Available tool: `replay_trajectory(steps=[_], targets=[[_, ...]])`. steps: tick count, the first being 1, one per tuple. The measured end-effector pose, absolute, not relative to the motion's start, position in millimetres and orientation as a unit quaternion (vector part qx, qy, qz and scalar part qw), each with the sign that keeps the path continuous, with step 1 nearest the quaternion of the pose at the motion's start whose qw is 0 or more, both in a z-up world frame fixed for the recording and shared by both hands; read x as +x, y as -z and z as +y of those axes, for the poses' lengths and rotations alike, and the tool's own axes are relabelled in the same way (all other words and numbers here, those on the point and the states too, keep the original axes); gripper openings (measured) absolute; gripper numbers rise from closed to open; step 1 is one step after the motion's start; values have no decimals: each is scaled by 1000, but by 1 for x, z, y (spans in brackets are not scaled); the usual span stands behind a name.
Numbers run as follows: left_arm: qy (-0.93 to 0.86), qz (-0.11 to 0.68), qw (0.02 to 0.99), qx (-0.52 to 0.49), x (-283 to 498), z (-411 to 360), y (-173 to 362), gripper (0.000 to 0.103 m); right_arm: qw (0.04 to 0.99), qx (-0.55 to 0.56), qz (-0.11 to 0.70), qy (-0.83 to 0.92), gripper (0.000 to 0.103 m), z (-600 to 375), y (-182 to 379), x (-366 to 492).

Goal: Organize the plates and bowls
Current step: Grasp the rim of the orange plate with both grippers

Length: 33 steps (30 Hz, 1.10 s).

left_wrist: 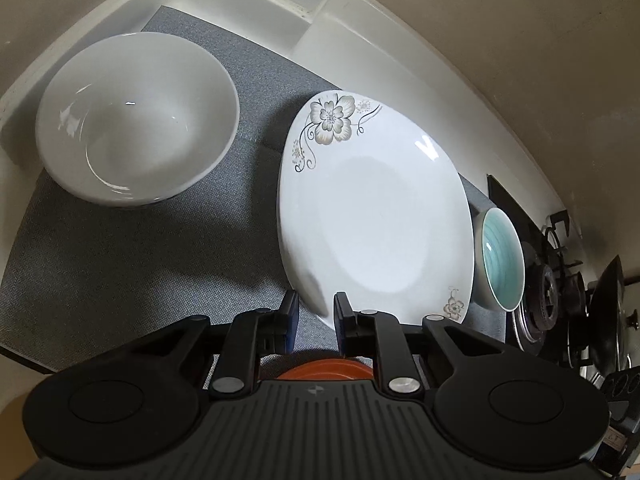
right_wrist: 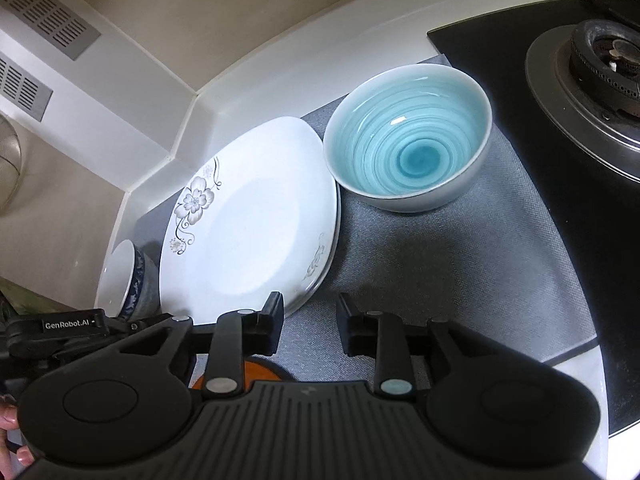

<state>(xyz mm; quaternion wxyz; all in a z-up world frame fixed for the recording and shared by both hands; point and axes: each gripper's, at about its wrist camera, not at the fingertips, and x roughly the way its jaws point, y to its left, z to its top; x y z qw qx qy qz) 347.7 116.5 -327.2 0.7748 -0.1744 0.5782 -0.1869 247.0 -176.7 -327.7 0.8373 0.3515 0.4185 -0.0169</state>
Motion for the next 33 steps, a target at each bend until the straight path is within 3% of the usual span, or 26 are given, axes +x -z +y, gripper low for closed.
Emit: replay_trajectory(steps=[3,6,8,11,24,33], targets=[[176,580,775,-179,351,122,333,21,836,352,419,20,32,-178,328,245],[180,581,771,-186,351,128,333,20,835,336,436,7,40,-170,330,236],[188,571,782,-164,342,127,322,19,829,326,454,-1,51,-160,335,225],[206,559,789,-150,324,130,312,20,824,320,468,-17,54,-148,342,208],[189,583,771,-173,361,129,335,20,822,303,480,-32,55,-126,347,177],[206,595,758,-170,341,129,331,20,825,301,478,-30,53,-124,349,171]])
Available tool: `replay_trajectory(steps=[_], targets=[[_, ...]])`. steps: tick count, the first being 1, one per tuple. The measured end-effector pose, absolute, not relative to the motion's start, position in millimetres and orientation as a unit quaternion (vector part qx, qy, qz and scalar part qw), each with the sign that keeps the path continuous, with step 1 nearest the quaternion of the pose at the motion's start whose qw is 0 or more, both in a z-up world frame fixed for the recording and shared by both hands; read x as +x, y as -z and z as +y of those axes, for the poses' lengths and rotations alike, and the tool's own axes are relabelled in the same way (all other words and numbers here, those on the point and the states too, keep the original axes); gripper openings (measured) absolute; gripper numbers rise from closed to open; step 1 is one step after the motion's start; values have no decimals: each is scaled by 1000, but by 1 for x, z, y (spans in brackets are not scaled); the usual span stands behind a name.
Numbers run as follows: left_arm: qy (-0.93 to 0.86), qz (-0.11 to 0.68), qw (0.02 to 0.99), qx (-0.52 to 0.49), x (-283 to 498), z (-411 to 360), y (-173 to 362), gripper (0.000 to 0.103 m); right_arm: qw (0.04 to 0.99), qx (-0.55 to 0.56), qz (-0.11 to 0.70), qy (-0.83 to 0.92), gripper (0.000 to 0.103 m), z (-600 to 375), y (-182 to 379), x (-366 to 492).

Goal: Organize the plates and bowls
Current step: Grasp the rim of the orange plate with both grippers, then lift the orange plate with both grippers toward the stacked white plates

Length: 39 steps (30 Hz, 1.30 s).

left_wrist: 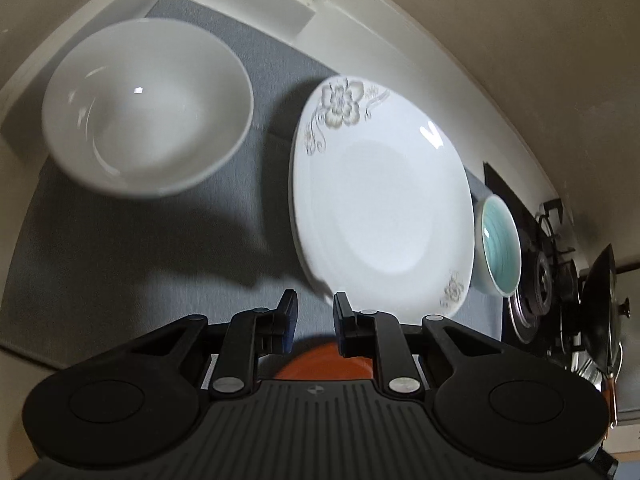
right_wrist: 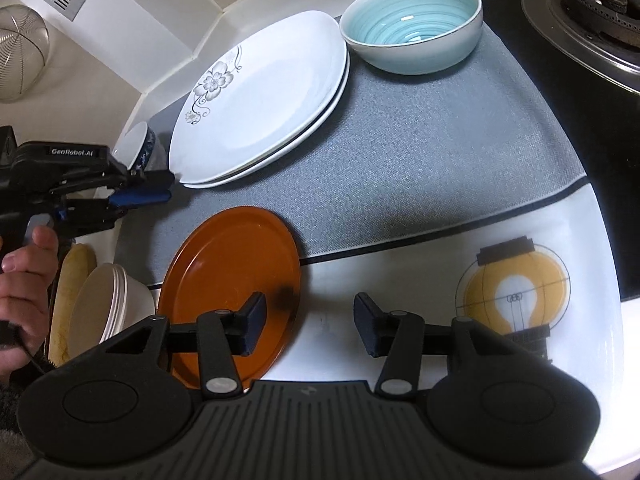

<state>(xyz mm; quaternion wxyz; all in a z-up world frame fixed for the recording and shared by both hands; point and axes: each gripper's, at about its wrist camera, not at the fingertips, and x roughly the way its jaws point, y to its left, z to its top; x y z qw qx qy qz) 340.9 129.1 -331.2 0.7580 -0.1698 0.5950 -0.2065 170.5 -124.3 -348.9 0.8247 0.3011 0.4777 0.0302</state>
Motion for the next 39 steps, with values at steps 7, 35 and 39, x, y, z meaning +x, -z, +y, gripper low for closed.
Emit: replay_trajectory(steps=[7,35,39], targets=[[190,589,784,-58,299,119,325,20,830,264,489,-46,34,-104,347,179],[232,623,746,45,266,76,347,25,843,252,474,30,33,-141,338,146],[229,620,748,57,259,74,350,11,845,246,475,26,33,-139,338,148]])
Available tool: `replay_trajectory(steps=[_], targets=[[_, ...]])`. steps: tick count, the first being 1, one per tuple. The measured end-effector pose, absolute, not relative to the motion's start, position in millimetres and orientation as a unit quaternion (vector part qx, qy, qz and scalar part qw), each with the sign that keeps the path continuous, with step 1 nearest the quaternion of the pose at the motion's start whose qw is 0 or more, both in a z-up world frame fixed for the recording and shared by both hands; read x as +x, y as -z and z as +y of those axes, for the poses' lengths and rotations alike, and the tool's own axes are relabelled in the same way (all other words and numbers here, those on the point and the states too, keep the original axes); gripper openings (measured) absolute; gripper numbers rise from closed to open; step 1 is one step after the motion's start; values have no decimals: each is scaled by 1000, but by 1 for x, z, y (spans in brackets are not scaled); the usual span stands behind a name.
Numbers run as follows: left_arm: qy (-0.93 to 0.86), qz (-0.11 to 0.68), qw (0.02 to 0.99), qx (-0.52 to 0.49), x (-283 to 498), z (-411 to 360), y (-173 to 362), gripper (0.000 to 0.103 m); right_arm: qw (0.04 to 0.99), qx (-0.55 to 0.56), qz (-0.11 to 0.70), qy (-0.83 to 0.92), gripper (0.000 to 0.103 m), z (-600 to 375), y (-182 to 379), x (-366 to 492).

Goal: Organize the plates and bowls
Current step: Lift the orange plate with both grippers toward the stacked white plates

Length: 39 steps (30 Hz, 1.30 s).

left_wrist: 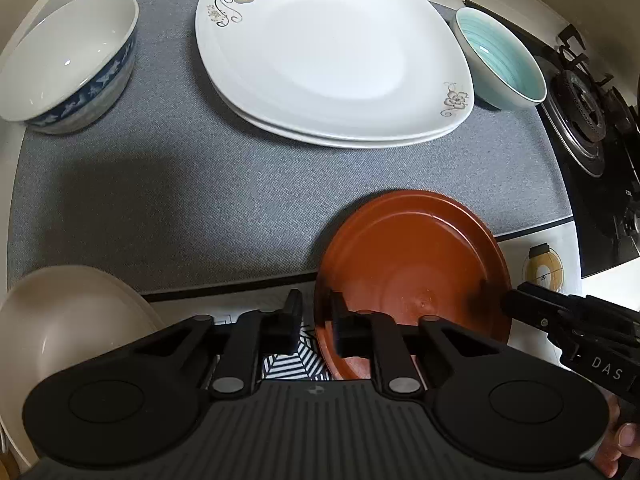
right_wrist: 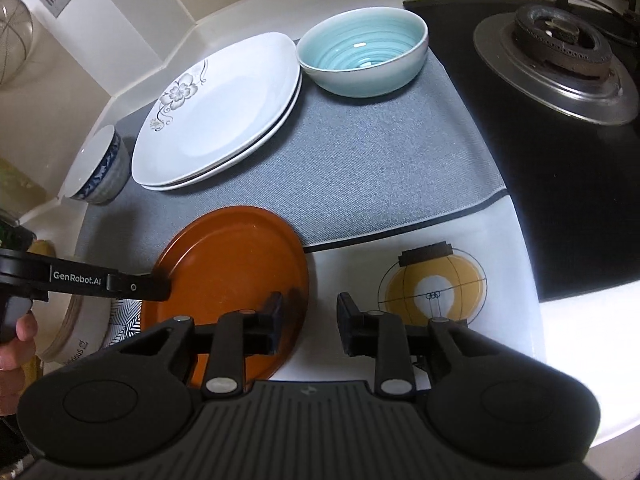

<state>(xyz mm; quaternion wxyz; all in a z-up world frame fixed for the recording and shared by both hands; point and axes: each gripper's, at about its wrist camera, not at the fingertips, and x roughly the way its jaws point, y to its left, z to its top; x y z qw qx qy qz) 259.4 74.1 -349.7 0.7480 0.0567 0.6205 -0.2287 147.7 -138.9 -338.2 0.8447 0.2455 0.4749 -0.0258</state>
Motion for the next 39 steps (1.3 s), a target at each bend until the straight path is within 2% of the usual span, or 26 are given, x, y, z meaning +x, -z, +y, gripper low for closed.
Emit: replay_trajectory(steps=[9,14,24,32,39], targets=[[248,598,756,97,241,58,344,9,843,217,492,10,31,-123,345,153],[256,574,769,114,235,56,332,9,844,214,492,8,12,-126,343,148],[268,570,772,78,228,65,304,9,851,231,472,16,12,-131,319,132],[290,516,802,79,206,70,253,9,867,260,425,5,11,-142,270,110],[301,535,789,22,217,84,226,9,872,292,392,3,11,-146,229,97]])
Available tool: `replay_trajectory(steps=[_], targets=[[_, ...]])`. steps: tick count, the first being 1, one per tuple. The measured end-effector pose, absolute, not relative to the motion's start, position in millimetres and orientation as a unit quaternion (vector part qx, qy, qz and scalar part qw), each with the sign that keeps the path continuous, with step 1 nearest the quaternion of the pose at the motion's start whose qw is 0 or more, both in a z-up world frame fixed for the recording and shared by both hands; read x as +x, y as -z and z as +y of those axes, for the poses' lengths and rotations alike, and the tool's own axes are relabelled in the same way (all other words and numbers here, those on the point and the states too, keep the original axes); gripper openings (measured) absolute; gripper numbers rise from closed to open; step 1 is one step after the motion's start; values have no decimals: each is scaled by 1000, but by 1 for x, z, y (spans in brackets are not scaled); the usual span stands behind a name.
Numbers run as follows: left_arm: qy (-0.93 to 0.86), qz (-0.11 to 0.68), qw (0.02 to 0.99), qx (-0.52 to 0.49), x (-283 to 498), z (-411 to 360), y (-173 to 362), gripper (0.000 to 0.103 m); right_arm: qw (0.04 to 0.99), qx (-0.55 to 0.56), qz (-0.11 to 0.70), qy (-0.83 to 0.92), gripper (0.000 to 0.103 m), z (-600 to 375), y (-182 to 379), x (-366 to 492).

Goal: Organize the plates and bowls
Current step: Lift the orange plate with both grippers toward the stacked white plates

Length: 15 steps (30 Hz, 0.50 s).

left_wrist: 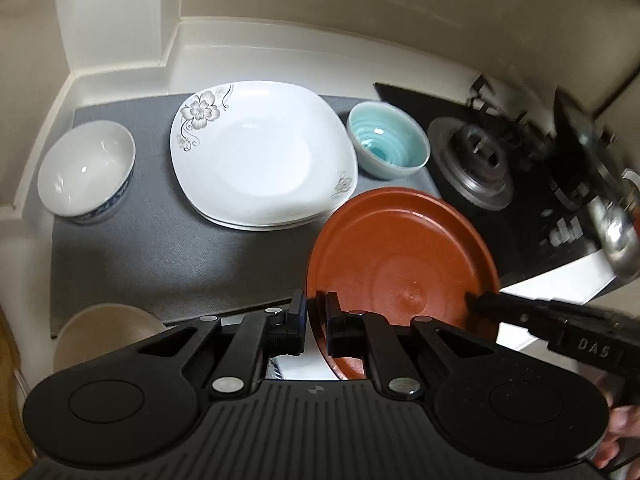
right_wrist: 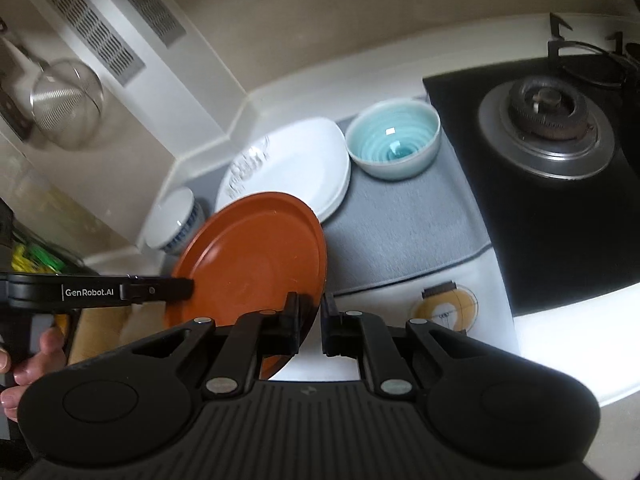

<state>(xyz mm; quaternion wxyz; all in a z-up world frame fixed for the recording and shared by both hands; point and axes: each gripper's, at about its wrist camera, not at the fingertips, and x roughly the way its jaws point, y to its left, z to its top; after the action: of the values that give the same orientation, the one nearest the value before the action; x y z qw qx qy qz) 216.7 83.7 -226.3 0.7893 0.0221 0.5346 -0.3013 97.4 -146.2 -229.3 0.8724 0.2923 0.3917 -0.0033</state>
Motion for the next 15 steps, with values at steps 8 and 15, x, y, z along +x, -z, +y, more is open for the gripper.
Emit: replay_trajectory(steps=[8,15], targets=[[299,494,816,34,230,89,181,9,883,290,369,-18,12,-137,195,114],[282,439,851,58,241,72,154,9,883,313,347,-27,12,-145,184,127]])
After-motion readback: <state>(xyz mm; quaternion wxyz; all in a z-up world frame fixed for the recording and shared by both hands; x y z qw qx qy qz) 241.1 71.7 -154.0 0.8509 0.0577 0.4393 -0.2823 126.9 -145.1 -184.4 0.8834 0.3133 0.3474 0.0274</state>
